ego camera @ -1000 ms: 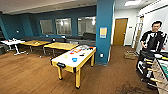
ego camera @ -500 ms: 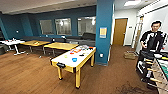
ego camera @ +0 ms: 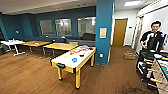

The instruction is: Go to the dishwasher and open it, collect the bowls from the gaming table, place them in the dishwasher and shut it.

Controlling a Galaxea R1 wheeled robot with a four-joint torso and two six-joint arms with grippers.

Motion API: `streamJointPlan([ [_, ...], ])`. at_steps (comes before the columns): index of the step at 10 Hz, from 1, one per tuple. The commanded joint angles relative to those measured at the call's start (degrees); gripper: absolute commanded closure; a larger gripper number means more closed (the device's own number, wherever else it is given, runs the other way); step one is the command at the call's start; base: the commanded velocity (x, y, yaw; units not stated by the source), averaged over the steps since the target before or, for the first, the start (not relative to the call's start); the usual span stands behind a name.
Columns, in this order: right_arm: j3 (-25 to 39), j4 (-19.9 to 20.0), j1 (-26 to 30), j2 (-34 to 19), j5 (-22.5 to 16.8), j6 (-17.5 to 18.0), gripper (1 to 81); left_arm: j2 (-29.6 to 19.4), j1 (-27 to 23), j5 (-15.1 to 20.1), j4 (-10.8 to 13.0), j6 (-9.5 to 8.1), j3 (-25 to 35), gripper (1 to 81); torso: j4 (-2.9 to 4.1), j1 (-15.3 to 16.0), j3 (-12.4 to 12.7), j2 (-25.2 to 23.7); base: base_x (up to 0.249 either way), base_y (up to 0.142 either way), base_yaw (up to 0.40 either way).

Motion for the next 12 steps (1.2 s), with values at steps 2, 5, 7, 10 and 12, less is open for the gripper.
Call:
streamJointPlan([
  [2,0.03,-0.38,3.37,0.29,-2.69,-0.02,1.0,-0.24,-3.06,2.27,0.15,-0.06,0.00,1.0,0.00,0.10,0.00,-0.04,0.108,0.000,0.000],
  [5,0.12,-0.38,3.46,0.29,-2.69,-0.02,1.0,-0.24,-3.06,2.27,-0.12,-0.06,-0.08,1.0,0.00,0.15,-0.02,0.02,0.113,0.000,0.000],
  [7,0.12,-0.38,3.46,0.29,-2.69,-0.11,1.0,-0.33,-3.05,2.27,-0.21,-0.06,0.00,1.0,0.00,0.15,-0.02,0.02,0.113,0.033,0.000],
  [10,0.03,-0.39,3.46,0.29,-2.78,-0.20,1.0,-0.32,-3.06,2.27,-0.21,-0.06,-0.08,1.0,0.00,0.15,-0.02,0.02,0.113,0.075,0.000],
  [12,0.03,-0.39,3.46,0.29,-2.78,-0.20,1.0,-0.33,-3.06,2.27,-0.03,-0.06,-0.08,1.0,0.00,0.17,-0.02,0.02,0.122,0.077,0.000],
])
